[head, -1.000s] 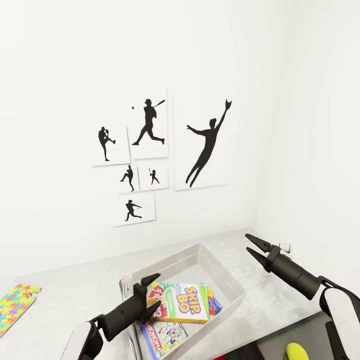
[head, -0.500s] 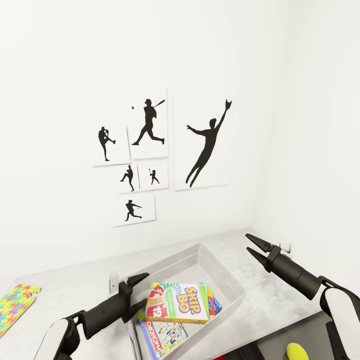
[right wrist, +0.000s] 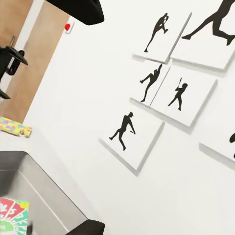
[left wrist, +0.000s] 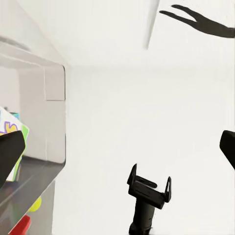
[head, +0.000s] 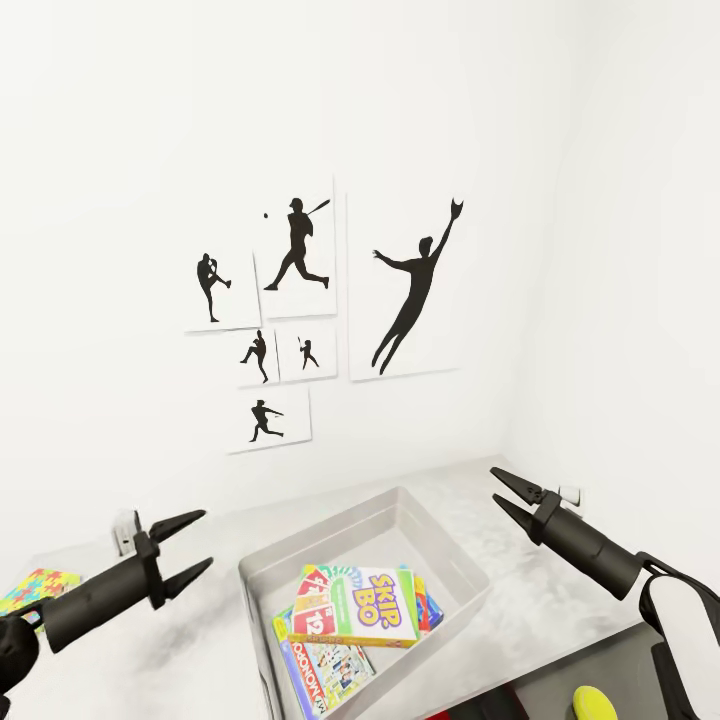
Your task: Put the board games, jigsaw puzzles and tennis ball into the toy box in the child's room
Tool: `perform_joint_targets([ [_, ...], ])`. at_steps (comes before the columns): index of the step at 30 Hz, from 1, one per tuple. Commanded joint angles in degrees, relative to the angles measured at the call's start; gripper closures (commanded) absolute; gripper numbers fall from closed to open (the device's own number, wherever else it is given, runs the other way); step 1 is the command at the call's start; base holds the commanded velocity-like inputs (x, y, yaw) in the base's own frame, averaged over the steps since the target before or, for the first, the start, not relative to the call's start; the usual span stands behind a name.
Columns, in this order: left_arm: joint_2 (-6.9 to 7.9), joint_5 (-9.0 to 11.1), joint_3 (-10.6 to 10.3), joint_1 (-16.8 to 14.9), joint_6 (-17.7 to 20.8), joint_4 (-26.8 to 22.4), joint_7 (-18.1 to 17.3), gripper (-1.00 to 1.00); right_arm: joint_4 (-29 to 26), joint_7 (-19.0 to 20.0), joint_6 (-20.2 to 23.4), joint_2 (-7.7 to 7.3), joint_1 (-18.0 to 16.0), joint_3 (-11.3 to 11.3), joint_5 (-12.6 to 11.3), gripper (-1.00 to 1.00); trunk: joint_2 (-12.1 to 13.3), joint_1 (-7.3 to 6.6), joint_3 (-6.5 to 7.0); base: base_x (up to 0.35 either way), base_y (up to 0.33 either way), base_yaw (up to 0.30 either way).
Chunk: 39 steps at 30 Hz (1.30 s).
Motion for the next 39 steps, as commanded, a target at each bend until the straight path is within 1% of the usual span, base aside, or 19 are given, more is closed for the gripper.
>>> perform_joint_targets([
  [1, 1.0, 1.6, 0.1, 0.0, 0.2, 0.0, 0.6, -1.0, 0.0, 0.5, 0.2, 0.01, 0.0, -0.1, 0.4, -1.0, 0.0, 0.02, -0.03, 0.0, 0.0, 0.0],
  [2, 2.67, 3.5, 0.1, 0.0, 0.2, 0.0, 0.6, -1.0, 0.0, 0.5, 0.2, 0.01, 0.0, -0.1, 0.4, -1.0, 0.0, 0.02, -0.03, 0.0, 0.0, 0.0],
  [5, 5.3, 6.4, 0.1, -0.1, 0.3, 0.0, 0.5, -1.0, 0.0, 0.5, 0.2, 0.01, 0.0, 0.0, 0.4, -1.0, 0.0, 0.02, -0.03, 0.0, 0.0, 0.0],
  [6, 5.8, 6.9, 0.1, -0.1, 0.3, 0.0, 0.5, -1.0, 0.0, 0.5, 0.2, 0.01, 0.0, 0.0, 0.4, -1.0, 0.0, 0.02, -0.03, 0.0, 0.0, 0.0],
  [9, 7.04, 8.1, 0.2, -0.1, 0.3, 0.0, 0.1, -1.0, 0.0, 0.5, 0.2, 0.01, 0.0, 0.0, 0.4, -1.0, 0.0, 0.02, -0.03, 0.0, 0.0, 0.0],
  [11, 7.38, 8.4, 0.2, -0.1, 0.3, 0.2, -0.7, -1.0, 0.0, 0.5, 0.2, 0.01, 0.0, 0.0, 0.4, -1.0, 0.0, 0.02, -0.03, 0.0, 0.0, 0.0],
  [14, 7.67, 8.6, 0.0, 0.0, 0.3, 0.7, -3.1, -1.0, 0.0, 0.4, 0.2, 0.01, 0.0, 0.0, 0.4, -1.0, 0.0, 0.02, -0.03, 0.0, 0.0, 0.0],
  [15, 7.85, 8.7, -0.2, 0.0, 0.3, 0.9, -5.4, -1.0, -0.1, 0.5, 0.2, 0.01, 0.0, 0.0, 0.4, -1.0, 0.0, 0.02, -0.03, 0.0, 0.0, 0.0],
  [17, 8.11, 8.7, -0.3, 0.1, 0.3, 1.0, -7.7, -1.0, -0.1, 0.5, 0.2, 0.01, 0.0, 0.0, 0.5, -1.0, 0.0, 0.02, -0.03, 0.0, 0.0, 0.0],
  [19, 9.15, 8.5, -0.4, 0.2, 0.3, 1.1, -10.6, -1.0, -0.1, 0.5, 0.2, 0.01, 0.0, 0.0, 0.5, -1.0, 0.0, 0.02, -0.03, 0.0, 0.0, 0.0],
  [21, 11.52, 8.3, -1.5, 0.2, 0.3, 1.2, -12.2, -1.0, -0.1, 0.5, 0.2, 0.01, 0.0, 0.0, 0.5, -1.0, 0.0, 0.02, -0.03, 0.0, 0.0, 0.0],
  [22, 13.66, 8.3, -3.3, 0.2, 0.3, 1.2, -13.0, -1.0, -0.1, 0.4, 0.2, 0.01, 0.0, 0.0, 0.5, -1.0, 0.0, 0.02, -0.03, 0.0, 0.0, 0.0],
  [24, 15.92, 8.4, -5.3, 0.3, 0.3, 1.4, -13.7, -1.0, -0.1, 0.4, 0.2, 0.01, 0.0, 0.0, 0.5, -1.0, 0.0, 0.02, -0.03, 0.0, 0.0, 0.0],
  [25, 18.12, 8.5, -7.4, 0.3, 0.3, 1.6, -14.7, -1.0, -0.1, 0.4, 0.2, 0.03, 0.0, 0.0, 0.5, -1.0, 0.0, 0.02, -0.03, 0.0, 0.0, 0.0],
  [29, 21.15, 8.2, -10.5, 0.3, 0.3, 3.6, -18.4, -1.0, -0.1, 0.4, 0.2, 0.07, 0.0, 0.0, 0.5, -1.0, 0.0, 0.02, -0.03, 0.0, 0.0, 0.0],
  [33, 22.17, 8.0, -11.5, 0.1, 0.3, 6.8, -20.6, -1.0, -0.1, 0.4, 0.2, 0.09, 0.0, 0.0, 0.5, -1.0, 0.0, 0.02, -0.03, 0.0, 0.0, 0.0],
  [36, 22.67, 7.1, -11.9, -0.1, 0.3, 7.7, -21.1, -1.0, -0.1, 0.4, 0.2, 0.09, 0.0, 0.0, 0.5, -1.0, 0.0, 0.02, -0.03, 0.0, 0.0, 0.0],
  [37, 22.82, 6.6, -12.0, -0.2, 0.3, 7.9, -21.1, -1.0, -0.1, 0.5, 0.2, 0.09, 0.0, 0.0, 0.5, -1.0, 0.0, 0.02, -0.03, 0.0, 0.0, 0.0],
  [39, 23.29, 3.5, -12.1, -0.8, 0.3, 8.2, -21.3, -1.0, -0.1, 0.4, 0.2, 0.1, 0.0, 0.0, 0.5, -1.0, 0.0, 0.02, -0.03, 0.0, 0.0, 0.0],
])
